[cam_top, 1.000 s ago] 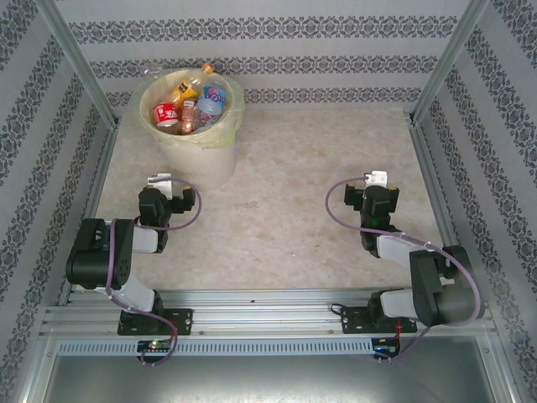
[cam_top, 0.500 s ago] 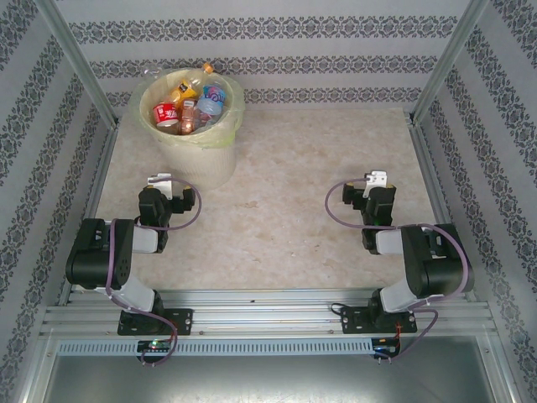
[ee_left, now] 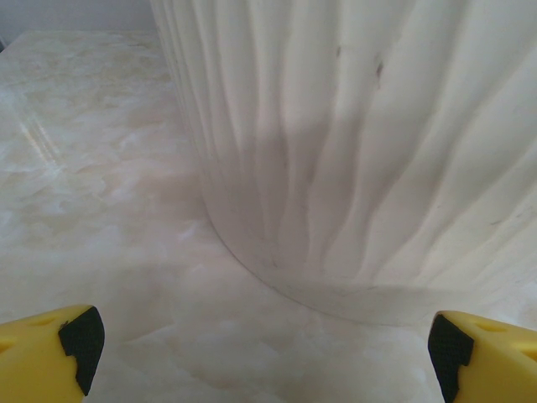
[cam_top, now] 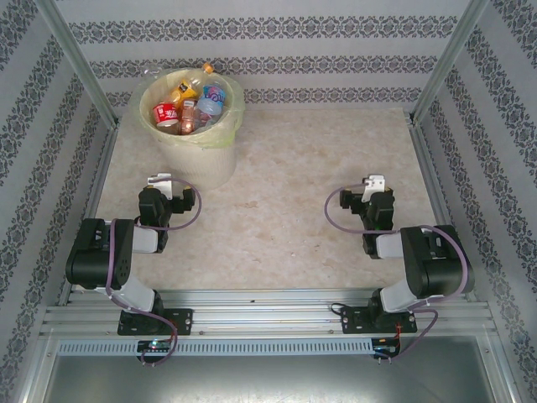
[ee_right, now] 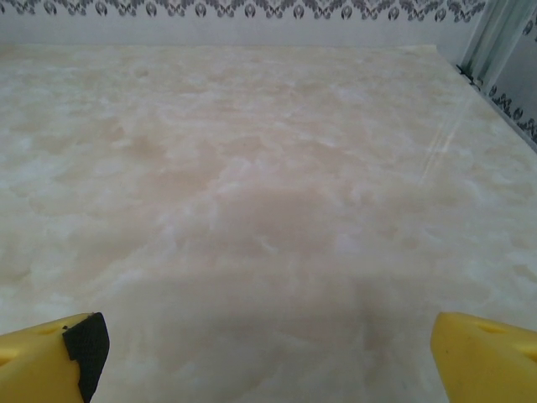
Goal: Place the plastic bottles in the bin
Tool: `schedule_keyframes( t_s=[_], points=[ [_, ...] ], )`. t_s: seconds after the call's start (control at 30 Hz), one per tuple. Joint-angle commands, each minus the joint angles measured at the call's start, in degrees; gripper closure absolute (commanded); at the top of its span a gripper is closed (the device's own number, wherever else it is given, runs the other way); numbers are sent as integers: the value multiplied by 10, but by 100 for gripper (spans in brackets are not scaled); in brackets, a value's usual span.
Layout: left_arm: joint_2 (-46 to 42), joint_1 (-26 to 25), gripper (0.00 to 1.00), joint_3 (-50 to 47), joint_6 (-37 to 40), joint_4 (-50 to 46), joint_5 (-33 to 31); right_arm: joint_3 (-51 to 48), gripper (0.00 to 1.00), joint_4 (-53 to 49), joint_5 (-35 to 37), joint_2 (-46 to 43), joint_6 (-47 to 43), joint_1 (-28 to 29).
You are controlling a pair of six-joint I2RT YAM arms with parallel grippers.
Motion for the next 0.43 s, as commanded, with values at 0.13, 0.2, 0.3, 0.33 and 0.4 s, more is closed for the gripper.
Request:
schedule_keyframes(
  t_s=[0.13,0.2,0.3,0.33,0.4],
  points=[
    [-1,-5,0,5,6,-3,7,28,2,-15,-6,1,4,-4],
    [-1,-5,0,5,6,-2,7,32,2,-22,-17,2,2,-4],
    [-1,-5,0,5,6,-2,8,37,2,-29,-37,4,6,-14],
    [-1,-5,0,5,6,-1,7,36,2,-27,-33,3,3,-11],
    [-1,-5,0,5,6,-1,7,32,2,-24,-24,0,1,-7]
  ],
)
